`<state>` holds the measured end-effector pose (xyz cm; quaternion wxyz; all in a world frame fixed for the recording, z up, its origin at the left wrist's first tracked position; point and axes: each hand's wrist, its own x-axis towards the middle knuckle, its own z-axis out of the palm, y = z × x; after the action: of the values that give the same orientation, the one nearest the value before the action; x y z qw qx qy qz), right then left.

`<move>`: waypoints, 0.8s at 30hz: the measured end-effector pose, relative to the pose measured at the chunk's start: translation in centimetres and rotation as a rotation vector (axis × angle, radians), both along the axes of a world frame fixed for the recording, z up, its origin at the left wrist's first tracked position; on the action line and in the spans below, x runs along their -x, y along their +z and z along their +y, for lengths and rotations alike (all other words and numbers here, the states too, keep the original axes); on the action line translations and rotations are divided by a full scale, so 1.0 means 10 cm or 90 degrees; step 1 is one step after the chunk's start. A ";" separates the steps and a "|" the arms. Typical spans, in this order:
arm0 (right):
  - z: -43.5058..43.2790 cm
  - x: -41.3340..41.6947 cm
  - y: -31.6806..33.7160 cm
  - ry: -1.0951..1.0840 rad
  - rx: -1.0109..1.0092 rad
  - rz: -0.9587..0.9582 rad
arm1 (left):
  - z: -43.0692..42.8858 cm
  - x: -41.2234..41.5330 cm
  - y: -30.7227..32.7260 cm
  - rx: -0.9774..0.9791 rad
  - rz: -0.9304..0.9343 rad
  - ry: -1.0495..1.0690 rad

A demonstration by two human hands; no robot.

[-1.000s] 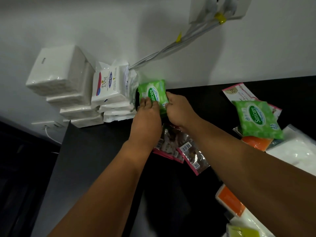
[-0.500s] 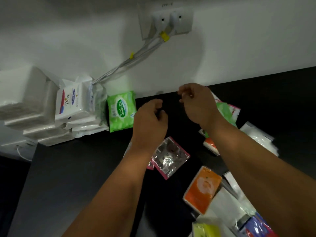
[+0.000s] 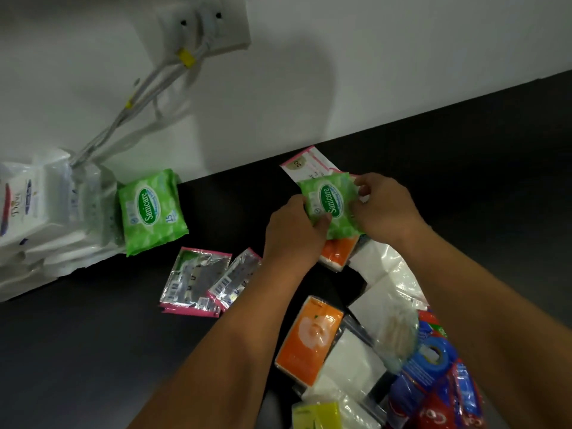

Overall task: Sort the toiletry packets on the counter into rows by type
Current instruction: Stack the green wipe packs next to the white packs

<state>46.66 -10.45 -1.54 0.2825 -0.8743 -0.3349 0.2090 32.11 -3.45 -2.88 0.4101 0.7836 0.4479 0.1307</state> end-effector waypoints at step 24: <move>1.30 1.66 0.35 0.242 -0.302 0.337 | 0.81 1.71 0.46 -0.278 -0.009 0.076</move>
<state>30.06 2.53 1.95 0.5092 -0.6236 -0.4452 0.3921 14.99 4.61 1.74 0.2257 0.8249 0.4518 0.2541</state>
